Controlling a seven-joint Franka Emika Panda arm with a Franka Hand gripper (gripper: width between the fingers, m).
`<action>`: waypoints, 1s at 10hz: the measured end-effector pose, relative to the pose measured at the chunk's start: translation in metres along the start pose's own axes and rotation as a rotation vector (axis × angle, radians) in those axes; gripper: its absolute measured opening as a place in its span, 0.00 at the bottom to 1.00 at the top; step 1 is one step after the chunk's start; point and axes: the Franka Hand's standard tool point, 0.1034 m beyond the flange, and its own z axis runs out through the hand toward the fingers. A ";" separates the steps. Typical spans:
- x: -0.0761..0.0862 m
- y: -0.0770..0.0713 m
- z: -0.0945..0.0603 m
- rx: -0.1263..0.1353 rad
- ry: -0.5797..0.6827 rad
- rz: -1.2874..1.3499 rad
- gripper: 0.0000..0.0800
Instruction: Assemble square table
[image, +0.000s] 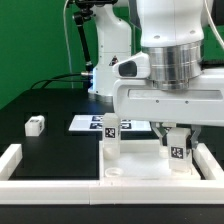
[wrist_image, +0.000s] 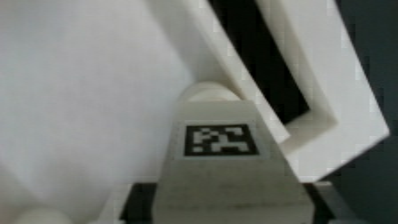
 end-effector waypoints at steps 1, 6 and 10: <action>-0.005 -0.007 0.001 0.020 0.010 0.135 0.36; -0.012 -0.012 0.004 0.092 -0.043 0.749 0.36; -0.018 -0.017 0.005 0.083 -0.017 0.496 0.61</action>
Offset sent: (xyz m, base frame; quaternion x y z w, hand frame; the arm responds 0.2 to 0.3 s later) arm 0.0102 0.0086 -0.0034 0.0627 -0.0279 0.3559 0.9320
